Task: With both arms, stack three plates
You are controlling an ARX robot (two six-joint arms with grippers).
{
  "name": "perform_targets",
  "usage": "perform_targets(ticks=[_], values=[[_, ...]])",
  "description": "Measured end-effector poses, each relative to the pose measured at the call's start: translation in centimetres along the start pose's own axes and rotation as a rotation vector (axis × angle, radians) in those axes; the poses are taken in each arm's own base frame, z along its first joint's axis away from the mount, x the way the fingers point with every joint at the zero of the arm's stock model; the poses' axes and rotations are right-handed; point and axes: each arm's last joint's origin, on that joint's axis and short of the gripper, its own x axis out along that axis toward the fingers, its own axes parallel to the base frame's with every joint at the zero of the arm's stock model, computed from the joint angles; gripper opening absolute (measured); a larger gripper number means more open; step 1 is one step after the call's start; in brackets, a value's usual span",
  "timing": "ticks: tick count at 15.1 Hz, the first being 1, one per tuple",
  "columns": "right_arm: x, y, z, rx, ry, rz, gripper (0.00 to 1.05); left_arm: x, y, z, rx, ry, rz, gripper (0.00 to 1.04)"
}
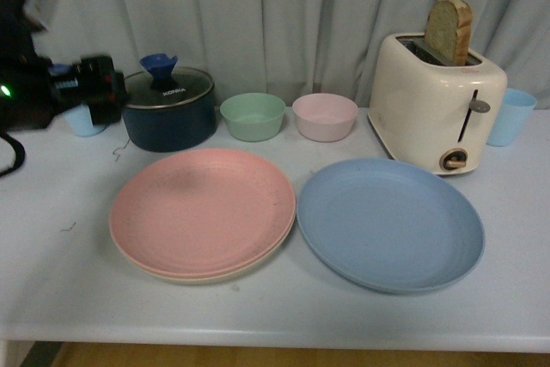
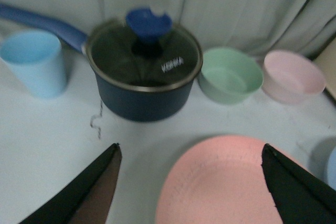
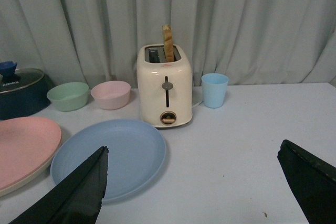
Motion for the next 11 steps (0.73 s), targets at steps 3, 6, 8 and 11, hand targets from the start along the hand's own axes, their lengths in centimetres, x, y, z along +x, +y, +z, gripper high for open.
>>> perform_targets(ticks=[3,6,8,11], values=[[0.0,0.0,0.0,0.0,0.0,0.0,0.98,-6.9,-0.2,4.7,0.087,-0.181,0.085,0.97],[0.0,0.0,0.0,0.0,0.001,0.0,0.98,-15.3,0.1,6.4,0.121,-0.362,0.144,0.77],[0.0,0.0,0.0,0.0,0.0,0.0,0.98,-17.9,-0.7,4.0,0.129,-0.421,0.128,0.52],[0.0,0.0,0.0,0.0,0.001,0.0,0.98,-17.7,-1.4,0.6,0.119,-0.347,0.133,0.32]])
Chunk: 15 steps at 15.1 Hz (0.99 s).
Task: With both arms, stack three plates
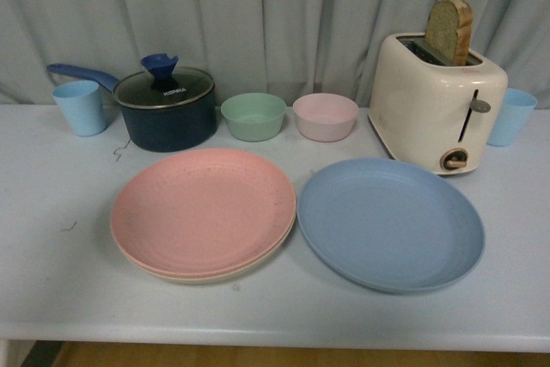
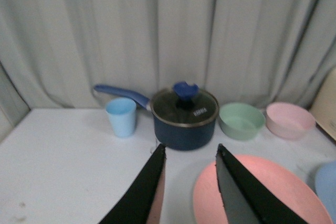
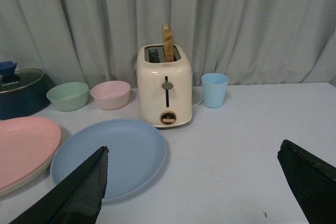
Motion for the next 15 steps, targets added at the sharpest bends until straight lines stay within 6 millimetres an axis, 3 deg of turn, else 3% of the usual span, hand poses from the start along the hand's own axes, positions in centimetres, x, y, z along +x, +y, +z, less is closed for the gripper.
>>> perform_targets(ticks=[1,3,7,15], values=[[0.0,0.0,0.0,0.0,-0.001,0.0,0.98,-0.8,-0.2,-1.2,0.0,0.02,-0.01,0.21],[0.0,0.0,0.0,0.0,0.0,0.0,0.98,-2.4,-0.2,-1.6,-0.002,-0.034,-0.004,0.02],[0.0,0.0,0.0,0.0,-0.001,0.0,0.98,-4.4,-0.2,-3.9,-0.003,-0.002,-0.003,0.02],[0.0,0.0,0.0,0.0,-0.001,0.0,0.98,-7.2,-0.2,-5.6,-0.004,-0.016,-0.003,0.02]])
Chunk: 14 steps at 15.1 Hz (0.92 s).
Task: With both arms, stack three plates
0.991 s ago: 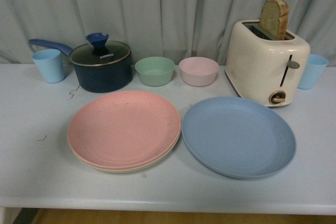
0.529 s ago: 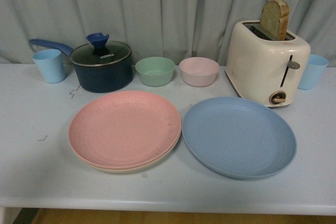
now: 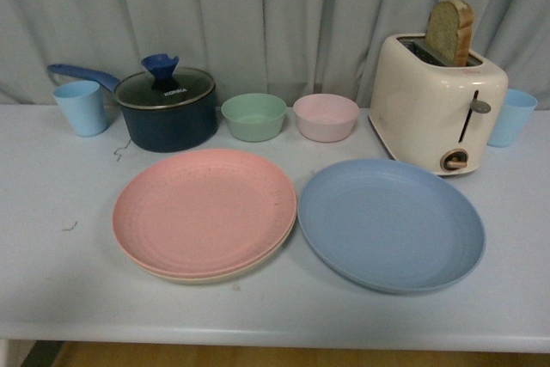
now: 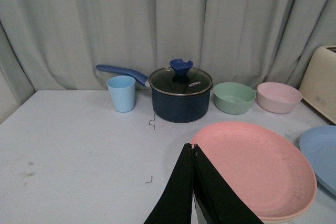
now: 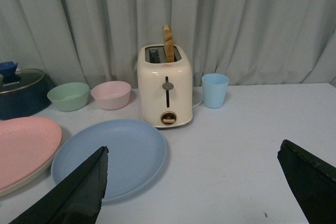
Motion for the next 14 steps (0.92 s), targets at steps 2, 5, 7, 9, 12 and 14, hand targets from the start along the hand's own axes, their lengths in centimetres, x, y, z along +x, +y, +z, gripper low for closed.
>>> perform_targets(ticks=[2,5,7,9,12,14], values=[[0.0,0.0,0.0,0.0,0.0,0.0,0.98,-0.5,0.0,-0.3,0.0,0.003,0.0,0.02],[0.0,0.0,0.0,0.0,0.0,0.0,0.98,-1.0,0.0,-1.1,0.0,-0.002,0.0,0.02],[0.0,0.0,0.0,0.0,0.0,0.0,0.98,-1.4,0.0,-0.9,0.0,-0.012,0.0,0.02],[0.0,0.0,0.0,0.0,0.0,0.0,0.98,-1.6,0.0,-0.8,0.0,-0.024,0.0,0.02],[0.0,0.0,0.0,0.0,0.0,0.0,0.98,-1.9,0.0,-0.9,0.0,-0.014,0.0,0.02],[0.0,0.0,0.0,0.0,0.0,0.0,0.98,-2.3,0.0,-0.9,0.0,-0.018,0.0,0.02]])
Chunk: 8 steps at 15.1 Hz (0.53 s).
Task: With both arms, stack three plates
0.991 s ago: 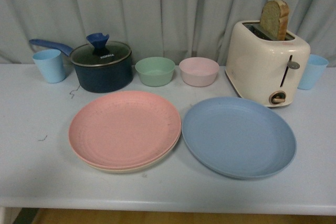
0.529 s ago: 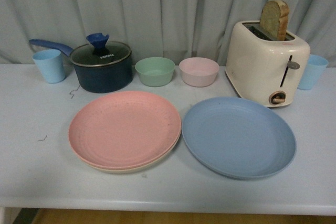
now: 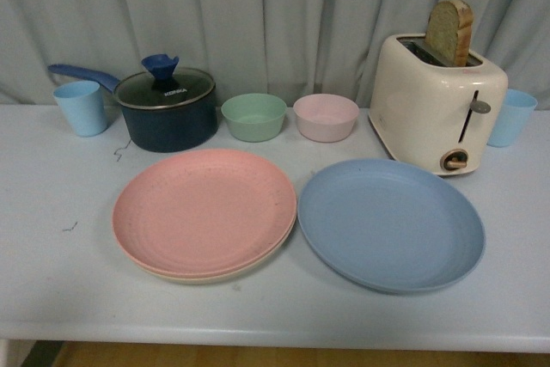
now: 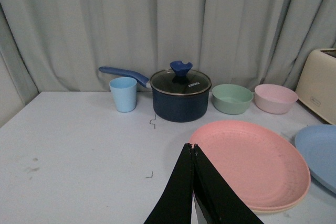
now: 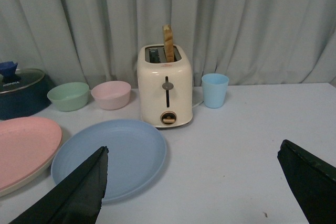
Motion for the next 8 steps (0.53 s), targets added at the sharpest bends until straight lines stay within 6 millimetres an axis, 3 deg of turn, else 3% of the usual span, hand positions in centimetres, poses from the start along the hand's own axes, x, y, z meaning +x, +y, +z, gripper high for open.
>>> perform_targets(ticks=[8], values=[[0.0,0.0,0.0,0.0,0.0,0.0,0.98,-1.5,0.0,-0.4,0.0,0.018,0.0,0.02]])
